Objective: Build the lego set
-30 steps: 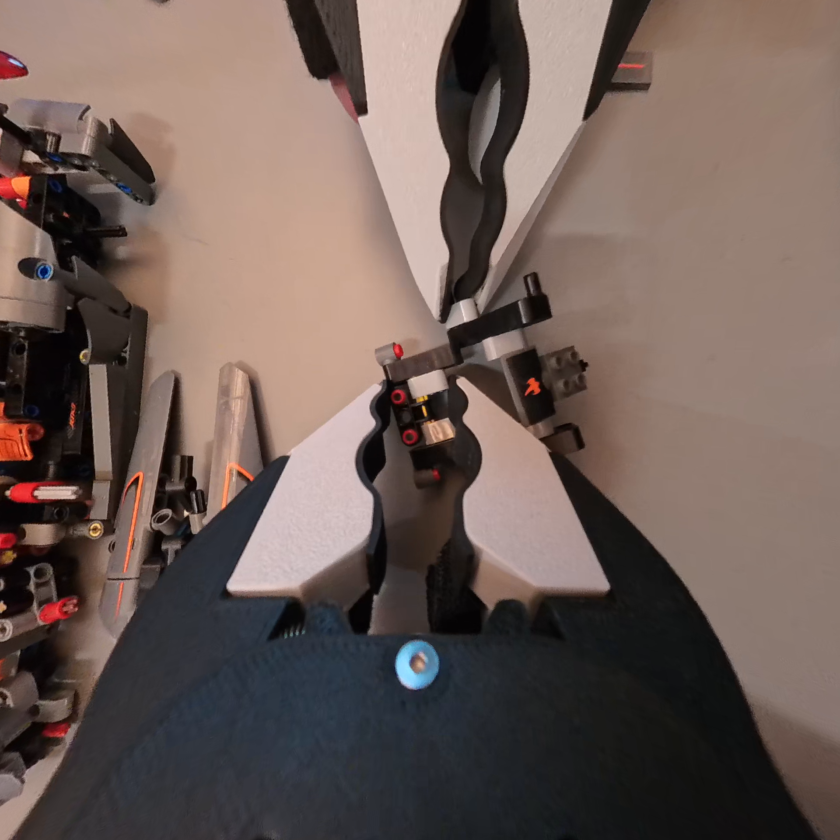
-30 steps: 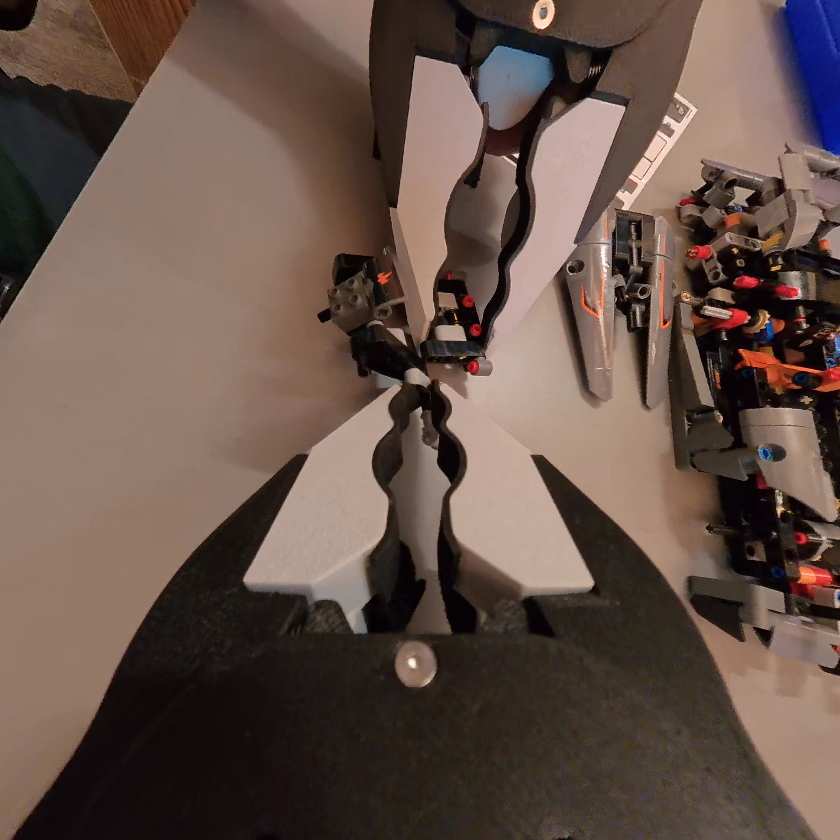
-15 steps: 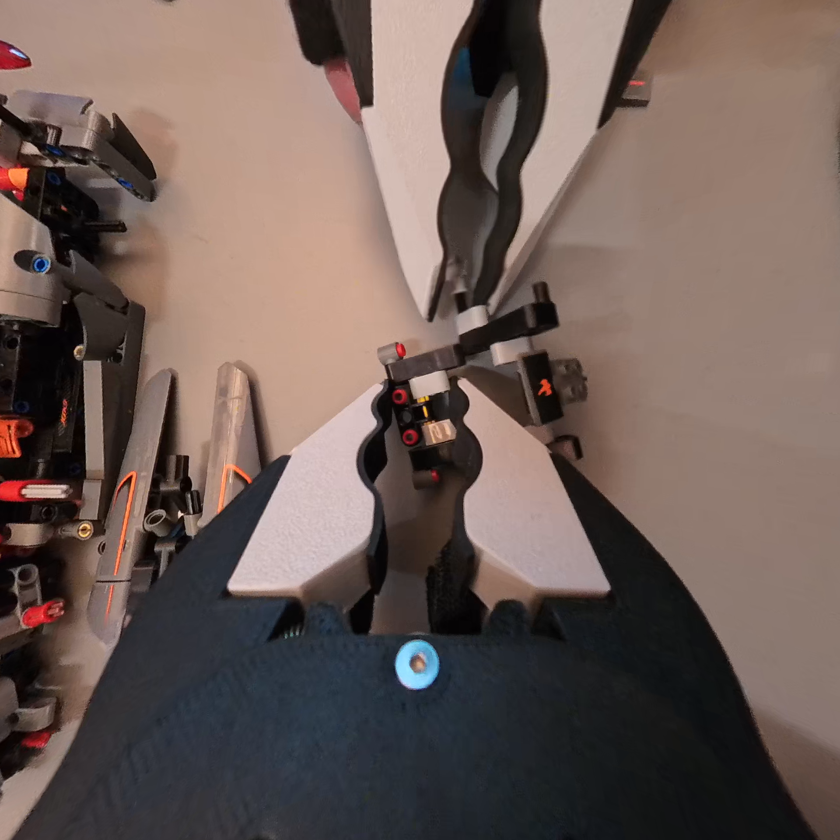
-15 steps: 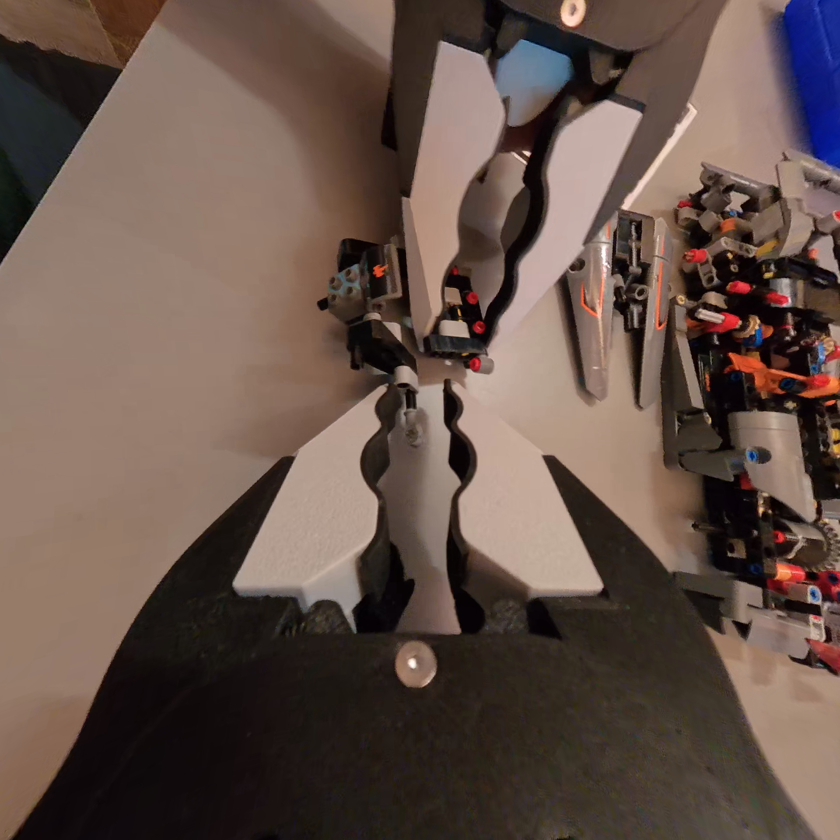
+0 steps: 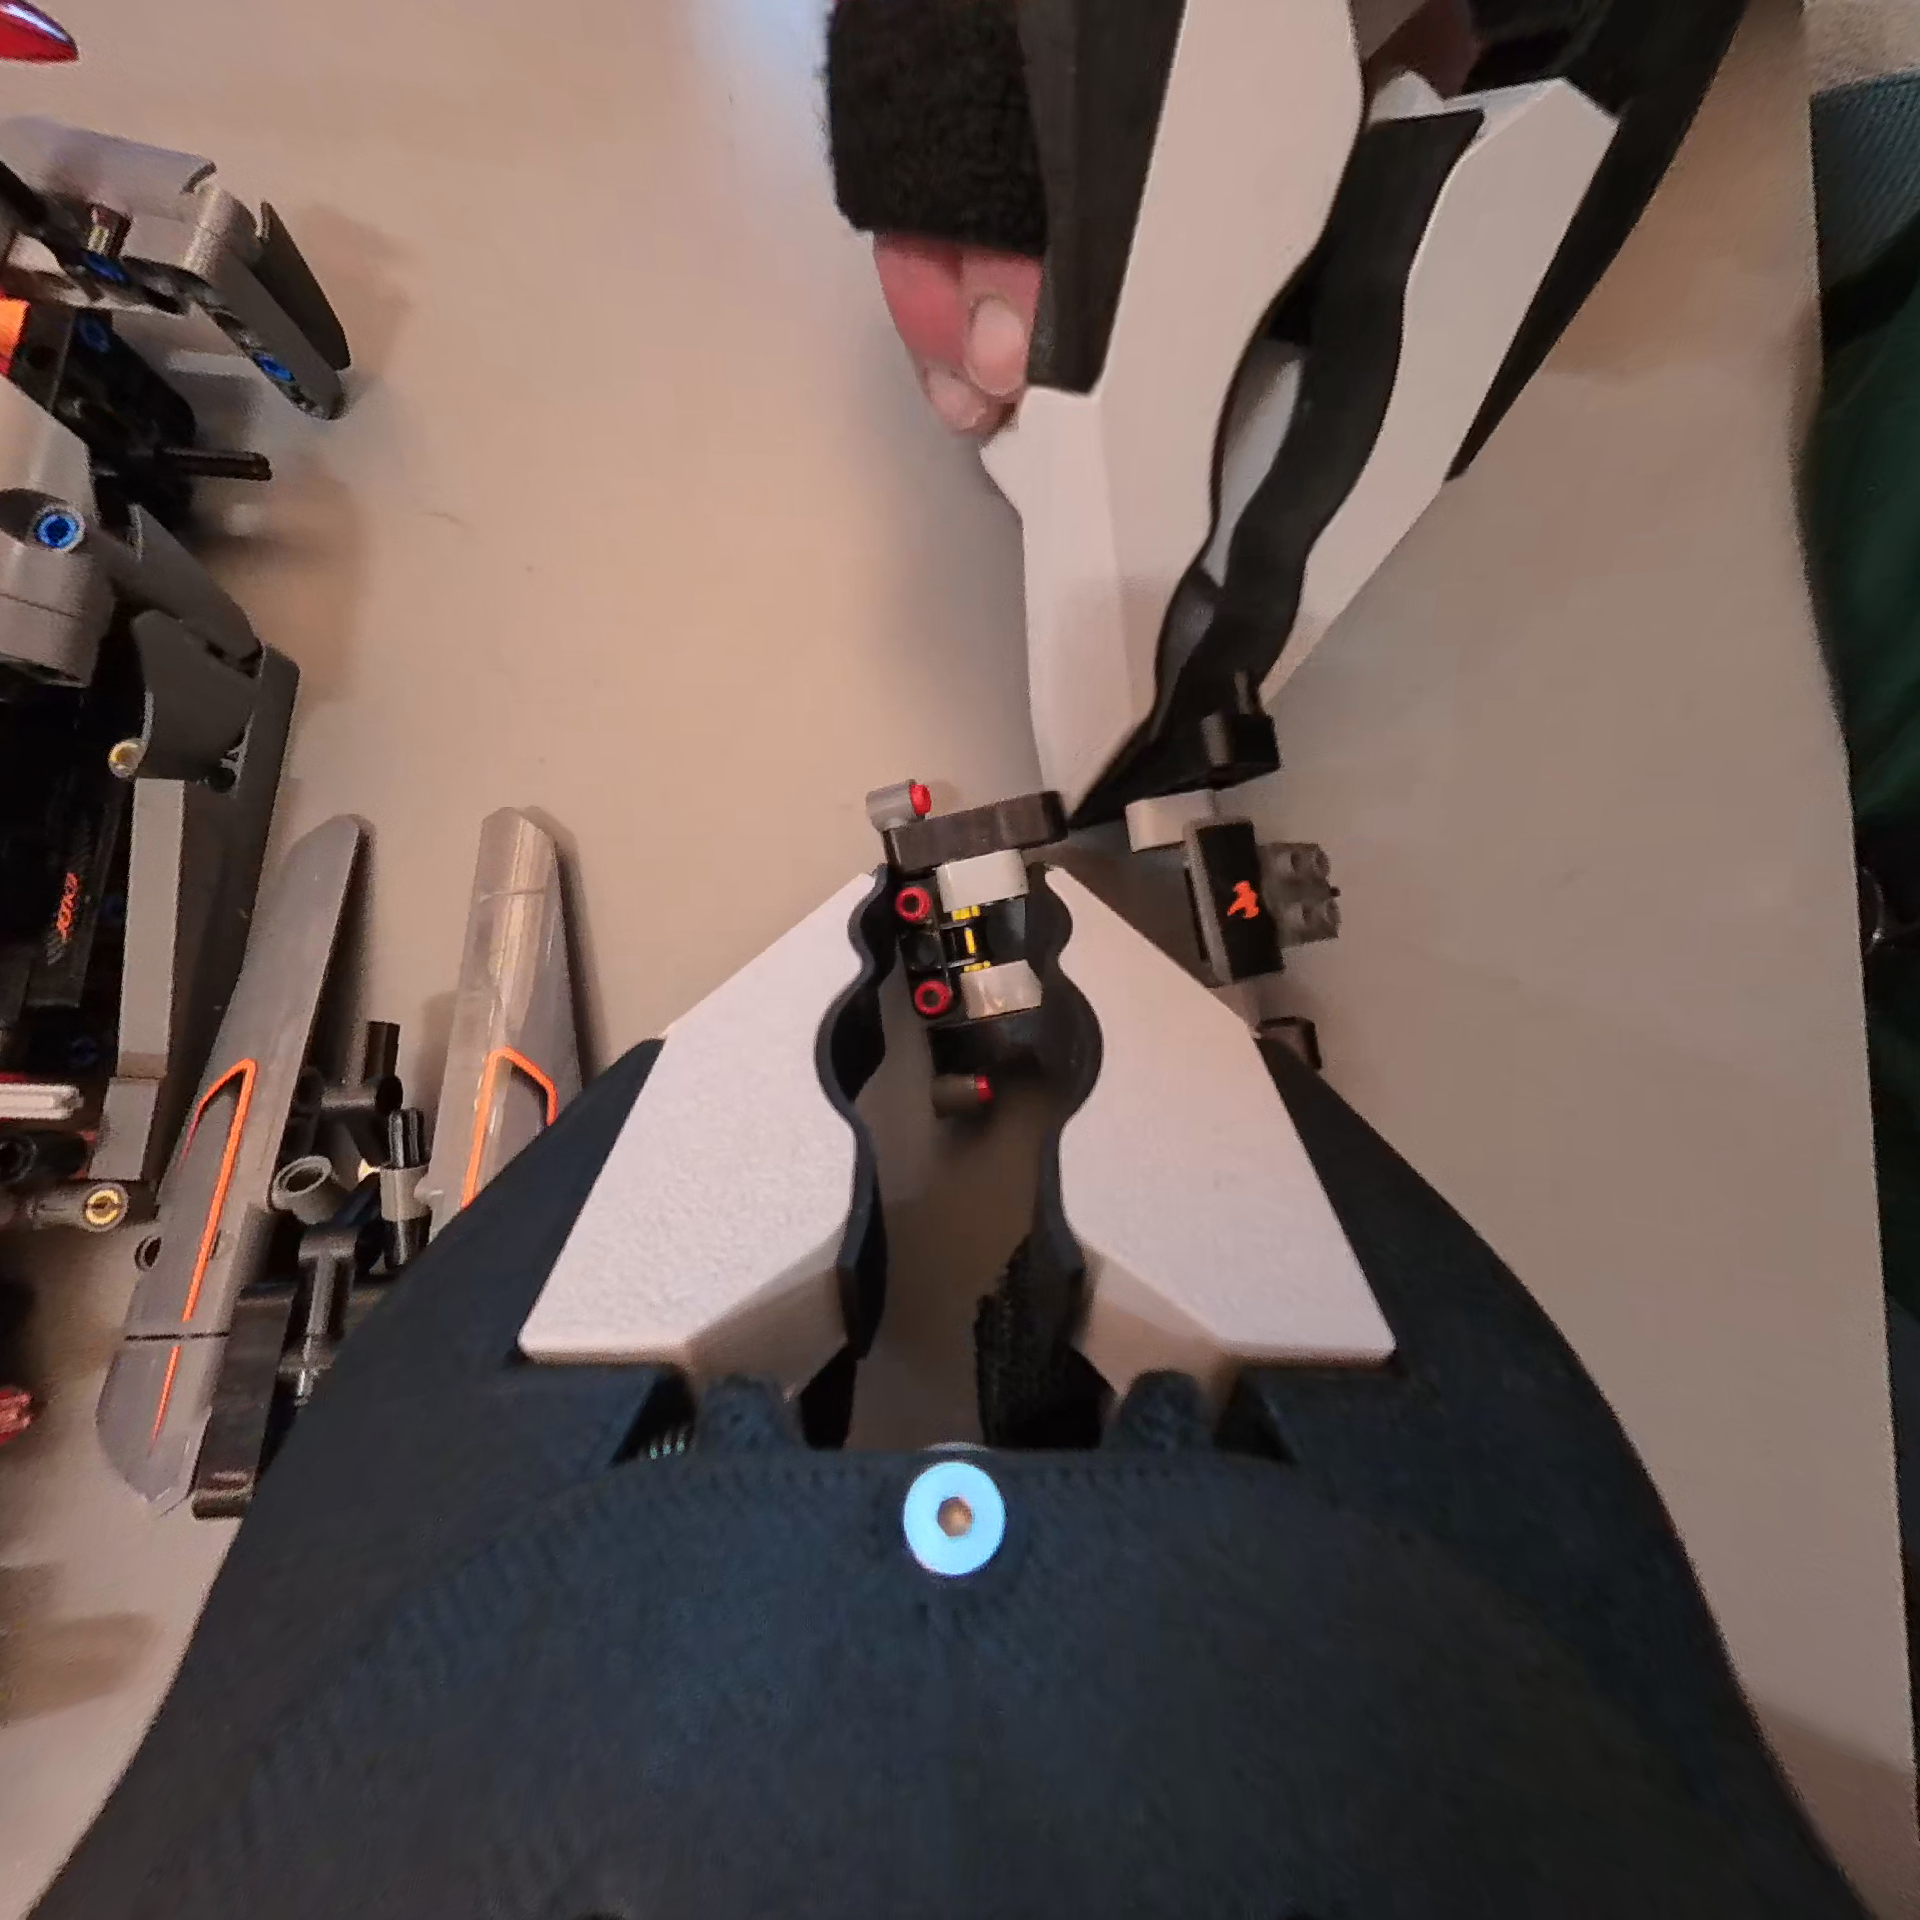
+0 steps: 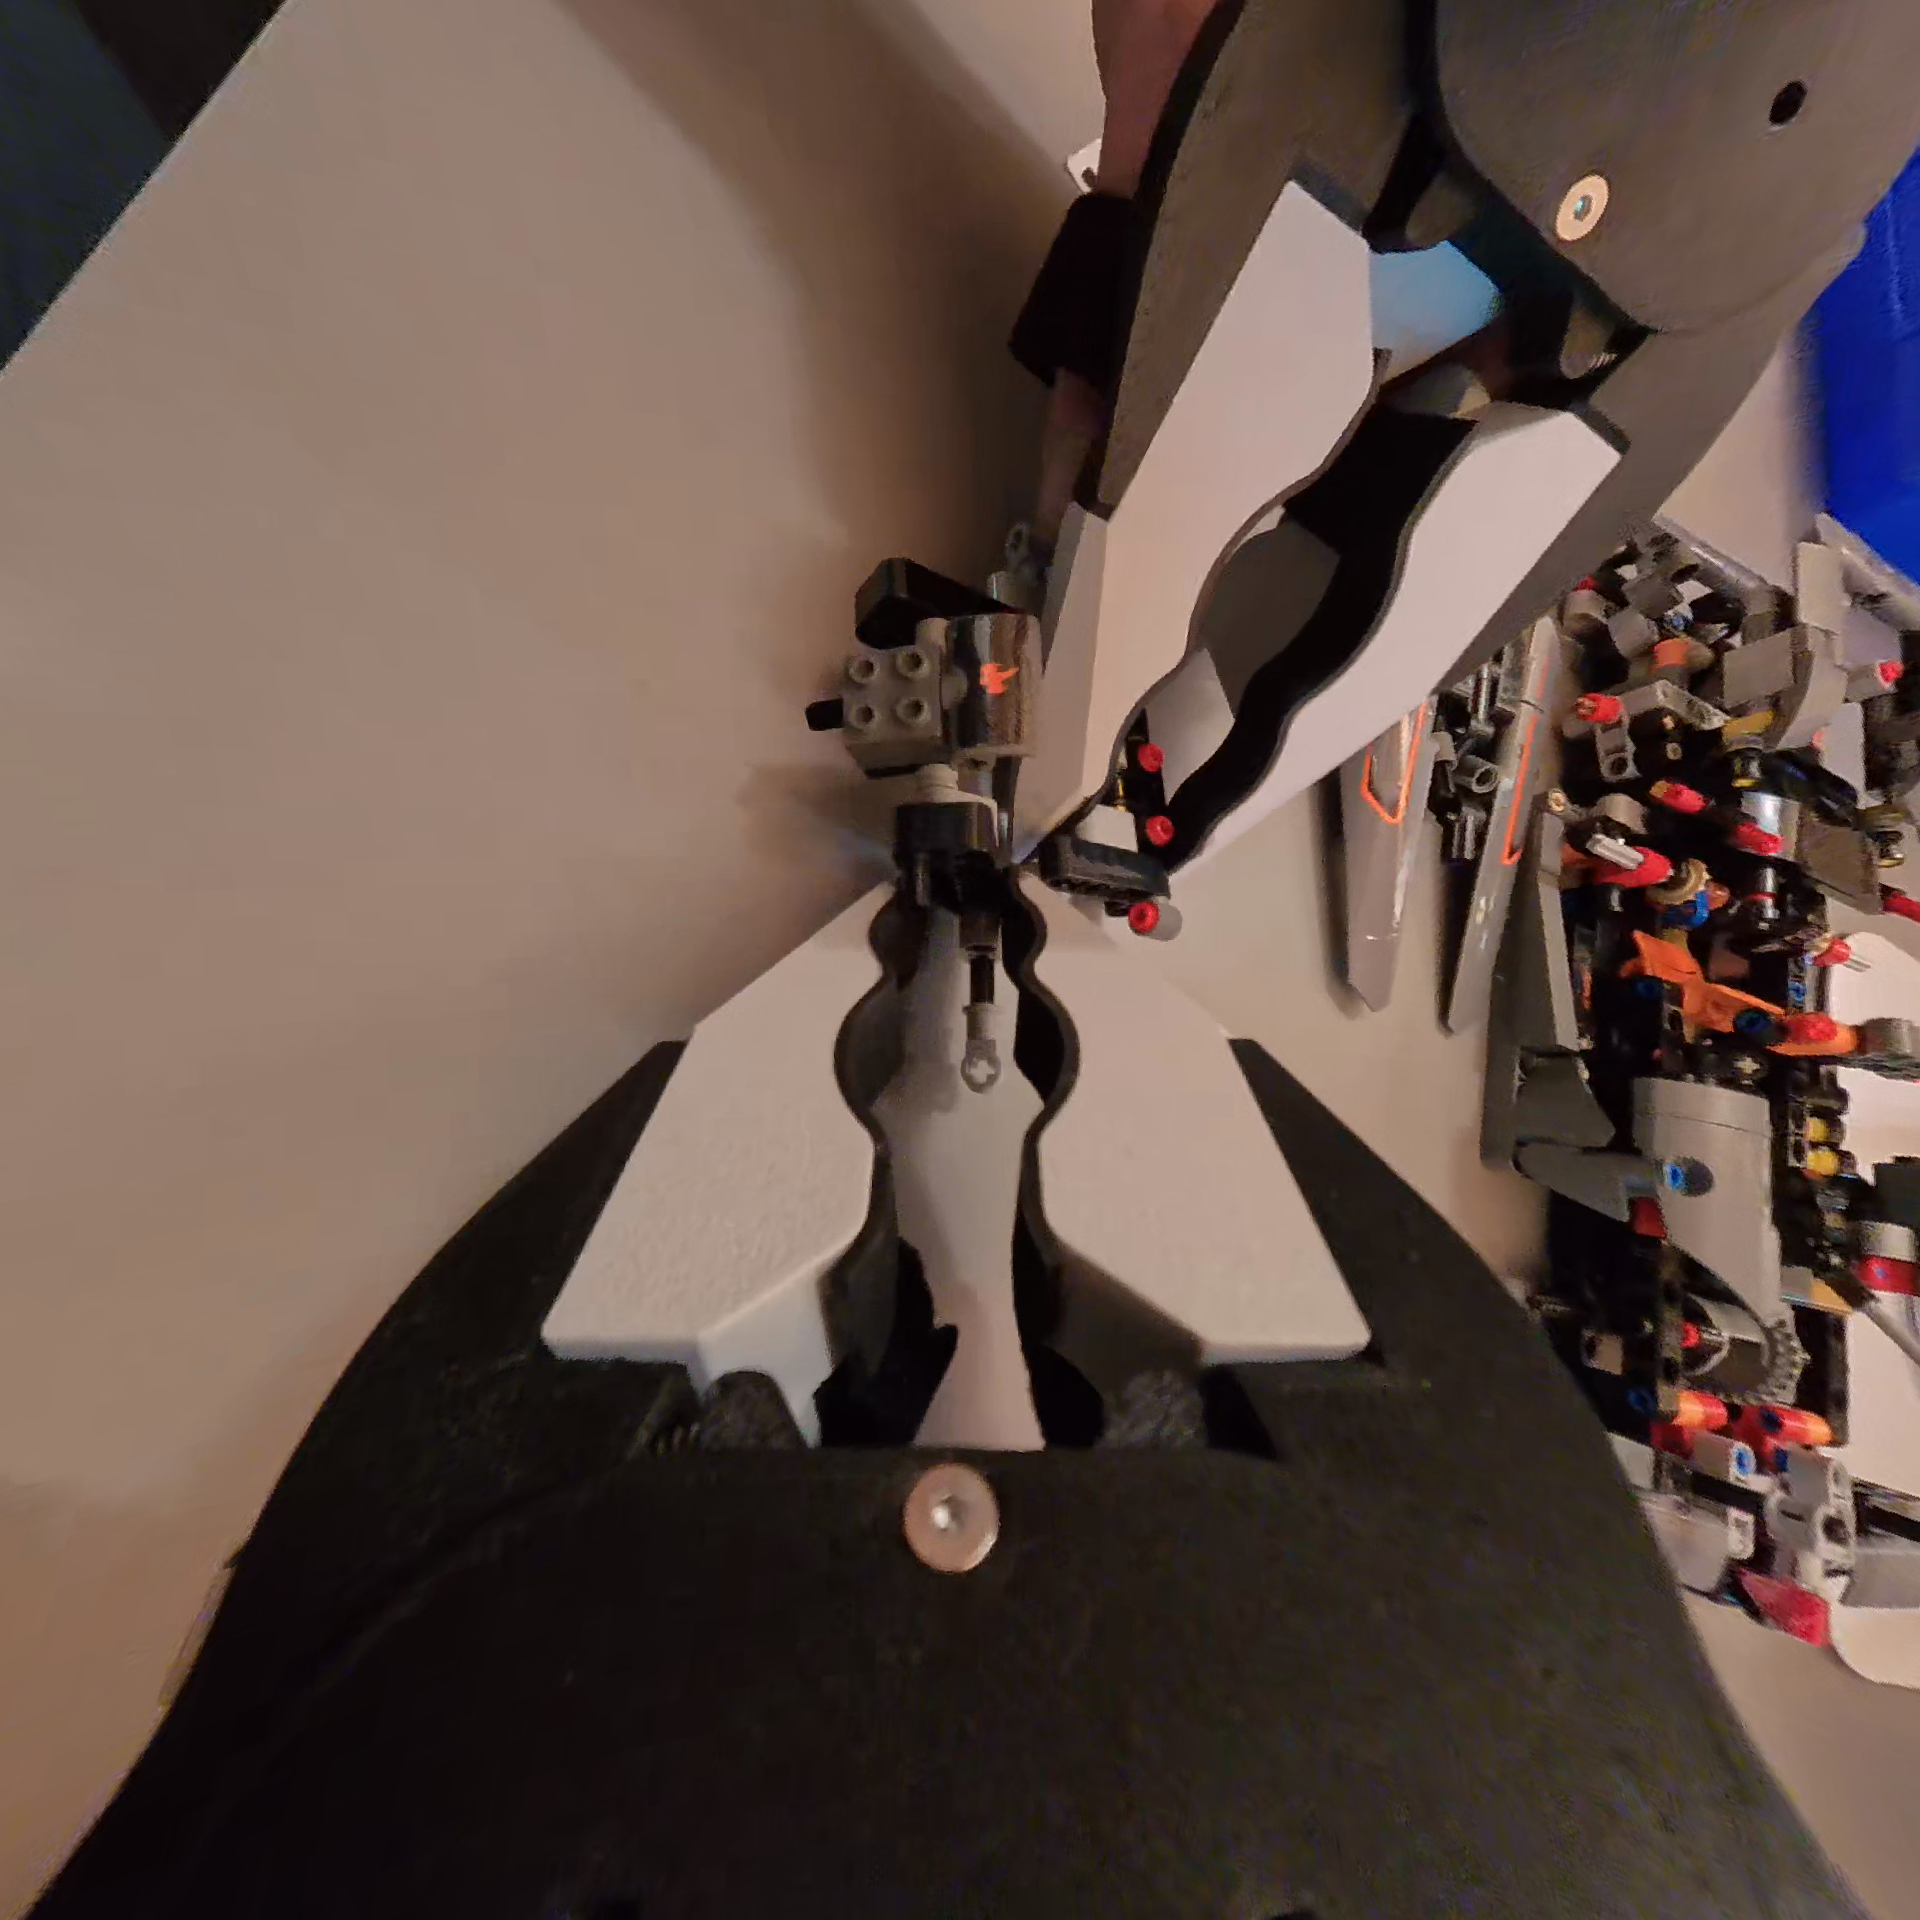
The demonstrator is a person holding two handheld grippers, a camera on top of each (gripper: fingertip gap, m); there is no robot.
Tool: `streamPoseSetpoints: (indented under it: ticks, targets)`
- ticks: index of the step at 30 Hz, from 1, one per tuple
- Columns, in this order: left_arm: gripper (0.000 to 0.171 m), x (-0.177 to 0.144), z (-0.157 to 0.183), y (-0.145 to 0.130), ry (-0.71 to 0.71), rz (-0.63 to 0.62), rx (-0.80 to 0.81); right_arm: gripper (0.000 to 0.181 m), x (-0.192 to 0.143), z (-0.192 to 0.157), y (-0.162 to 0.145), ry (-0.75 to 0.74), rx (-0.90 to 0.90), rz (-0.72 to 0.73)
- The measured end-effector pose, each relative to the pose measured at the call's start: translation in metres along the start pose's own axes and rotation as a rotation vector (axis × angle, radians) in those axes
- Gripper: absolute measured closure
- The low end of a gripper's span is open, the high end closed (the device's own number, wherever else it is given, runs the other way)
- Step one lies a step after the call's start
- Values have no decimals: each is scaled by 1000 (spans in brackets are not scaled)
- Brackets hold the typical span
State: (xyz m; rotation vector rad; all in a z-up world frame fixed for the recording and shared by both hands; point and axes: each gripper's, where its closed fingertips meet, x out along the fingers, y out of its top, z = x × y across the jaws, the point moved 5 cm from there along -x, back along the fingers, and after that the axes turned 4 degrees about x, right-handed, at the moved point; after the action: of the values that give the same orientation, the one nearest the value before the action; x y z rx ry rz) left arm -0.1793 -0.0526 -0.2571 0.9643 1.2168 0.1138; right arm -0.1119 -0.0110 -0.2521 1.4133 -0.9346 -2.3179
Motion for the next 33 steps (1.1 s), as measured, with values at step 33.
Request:
streamPoseSetpoints:
  ticks: [33]
  targets:
    - [149, 1, -2, 4, -31, -31, 21, 176, -15, 11, -2, -173, -79, -49]
